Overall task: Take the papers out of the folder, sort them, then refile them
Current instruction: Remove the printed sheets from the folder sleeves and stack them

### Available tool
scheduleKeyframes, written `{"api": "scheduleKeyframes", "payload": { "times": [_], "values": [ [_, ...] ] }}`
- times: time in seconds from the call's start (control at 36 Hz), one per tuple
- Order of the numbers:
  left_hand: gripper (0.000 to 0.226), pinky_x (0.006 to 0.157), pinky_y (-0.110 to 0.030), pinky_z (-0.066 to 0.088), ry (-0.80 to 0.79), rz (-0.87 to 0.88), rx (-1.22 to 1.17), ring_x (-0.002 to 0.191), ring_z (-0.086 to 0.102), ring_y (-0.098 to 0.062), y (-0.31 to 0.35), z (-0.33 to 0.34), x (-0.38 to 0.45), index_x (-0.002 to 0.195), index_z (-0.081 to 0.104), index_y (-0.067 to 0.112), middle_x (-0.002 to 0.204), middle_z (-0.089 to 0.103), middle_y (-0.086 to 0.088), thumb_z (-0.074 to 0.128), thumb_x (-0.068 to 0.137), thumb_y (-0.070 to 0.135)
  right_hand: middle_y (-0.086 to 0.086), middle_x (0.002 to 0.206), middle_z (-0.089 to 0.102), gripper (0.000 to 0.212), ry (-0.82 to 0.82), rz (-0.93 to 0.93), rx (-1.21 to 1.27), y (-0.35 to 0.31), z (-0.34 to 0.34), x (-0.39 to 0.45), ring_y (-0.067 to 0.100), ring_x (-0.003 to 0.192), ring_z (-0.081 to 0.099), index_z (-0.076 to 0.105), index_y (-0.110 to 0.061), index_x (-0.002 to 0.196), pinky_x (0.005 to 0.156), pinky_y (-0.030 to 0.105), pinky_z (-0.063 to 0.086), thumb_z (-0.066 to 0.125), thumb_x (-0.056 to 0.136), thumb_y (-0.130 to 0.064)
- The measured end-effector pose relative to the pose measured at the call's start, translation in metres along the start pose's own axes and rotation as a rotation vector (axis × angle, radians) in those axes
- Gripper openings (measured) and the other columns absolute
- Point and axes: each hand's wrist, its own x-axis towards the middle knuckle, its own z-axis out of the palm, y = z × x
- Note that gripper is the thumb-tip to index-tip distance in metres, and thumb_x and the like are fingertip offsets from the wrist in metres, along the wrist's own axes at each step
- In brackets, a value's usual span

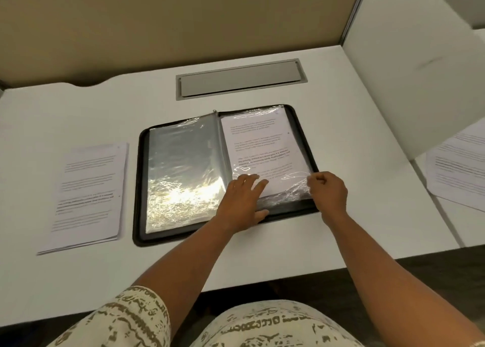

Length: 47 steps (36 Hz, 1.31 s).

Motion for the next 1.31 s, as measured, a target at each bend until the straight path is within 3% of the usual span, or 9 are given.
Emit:
{"api": "scheduleKeyframes", "payload": {
  "times": [0.08, 0.17, 0.33, 0.47, 0.64, 0.78, 0.94, 1.06, 1.31],
  "values": [
    [0.047, 0.088, -0.041, 0.050, 0.031, -0.042, -0.043, 0.112, 0.051, -0.026, 0.010, -0.001, 0.005, 0.131, 0.057, 0.018, 0.125, 0.056, -0.004, 0.066, 0.086, 0.032, -0.003, 0.086, 0.072, 0.007, -0.051, 0.046, 0.104, 0.002, -0.003, 0.003, 0.014, 0.079, 0.065, 0.073, -0.021, 0.092, 0.076, 0.033, 0.055, 0.067, 0.089, -0.021],
    [0.025, 0.076, -0.037, 0.052, -0.008, -0.093, -0.059, 0.106, 0.054, -0.022, 0.014, -0.006, 0.010, 0.115, 0.064, 0.018, 0.112, 0.059, 0.001, 0.055, 0.094, 0.027, 0.000, 0.088, 0.071, 0.008, -0.104, 0.080, 0.156, 0.003, -0.008, 0.004, 0.016, 0.080, 0.064, 0.072, -0.023, 0.094, 0.077, 0.037, 0.056, 0.066, 0.090, -0.020],
    [0.056, 0.080, -0.038, 0.052, -0.108, -0.053, -0.069, 0.114, 0.048, -0.021, 0.022, -0.009, 0.015, 0.134, 0.051, 0.024, 0.125, 0.053, 0.000, 0.065, 0.087, 0.051, 0.002, 0.089, 0.068, 0.010, -0.134, 0.160, 0.253, 0.000, -0.012, 0.005, 0.016, 0.077, 0.061, 0.069, -0.018, 0.102, 0.072, 0.033, 0.055, 0.069, 0.093, -0.015],
    [0.023, 0.068, -0.039, 0.053, -0.001, -0.125, -0.127, 0.097, 0.054, -0.020, 0.031, -0.005, 0.020, 0.109, 0.064, 0.020, 0.104, 0.059, 0.002, 0.049, 0.100, 0.035, 0.002, 0.085, 0.065, 0.015, -0.160, 0.170, 0.304, -0.005, -0.014, 0.006, 0.013, 0.072, 0.059, 0.068, -0.014, 0.110, 0.073, 0.032, 0.055, 0.066, 0.095, -0.017],
    [0.025, 0.066, -0.037, 0.050, 0.038, -0.228, -0.197, 0.073, 0.055, -0.019, 0.033, -0.013, 0.025, 0.085, 0.061, 0.018, 0.083, 0.058, 0.003, 0.043, 0.100, 0.029, -0.001, 0.105, 0.068, 0.036, -0.318, 0.107, 0.258, 0.002, -0.018, -0.003, 0.015, 0.091, 0.068, 0.060, -0.023, 0.123, 0.073, 0.030, 0.055, 0.070, 0.093, -0.039],
    [0.030, 0.067, -0.039, 0.052, 0.035, -0.272, -0.238, 0.073, 0.059, -0.021, 0.031, -0.011, 0.027, 0.082, 0.064, 0.016, 0.081, 0.062, 0.001, 0.046, 0.098, 0.034, 0.000, 0.106, 0.067, 0.058, -0.509, 0.144, 0.131, 0.007, -0.012, -0.009, 0.017, 0.102, 0.066, 0.044, -0.035, 0.131, 0.085, 0.037, 0.056, 0.080, 0.085, -0.030],
    [0.028, 0.070, -0.039, 0.053, 0.060, -0.274, -0.267, 0.075, 0.060, -0.019, 0.033, -0.007, 0.023, 0.086, 0.067, 0.018, 0.084, 0.063, 0.004, 0.049, 0.098, 0.037, -0.003, 0.102, 0.065, 0.039, -0.320, 0.184, 0.082, 0.004, 0.004, -0.004, 0.017, 0.085, 0.066, 0.053, -0.027, 0.114, 0.069, 0.031, 0.057, 0.078, 0.084, -0.023],
    [0.024, 0.071, -0.034, 0.051, 0.062, -0.262, -0.306, 0.079, 0.061, -0.016, 0.034, -0.006, 0.020, 0.093, 0.069, 0.021, 0.090, 0.065, 0.007, 0.052, 0.098, 0.037, -0.002, 0.100, 0.066, 0.033, -0.168, 0.183, -0.018, 0.013, 0.016, 0.003, 0.021, 0.091, 0.067, 0.056, -0.026, 0.106, 0.084, 0.046, 0.060, 0.076, 0.080, -0.024],
    [0.021, 0.071, -0.032, 0.052, 0.079, -0.239, -0.305, 0.080, 0.061, -0.014, 0.037, -0.007, 0.014, 0.099, 0.070, 0.021, 0.092, 0.066, 0.006, 0.056, 0.097, 0.036, -0.001, 0.087, 0.070, 0.032, -0.122, 0.170, -0.005, 0.011, 0.022, 0.001, 0.023, 0.084, 0.069, 0.061, -0.026, 0.083, 0.079, 0.046, 0.060, 0.070, 0.082, -0.057]
  ]
}}
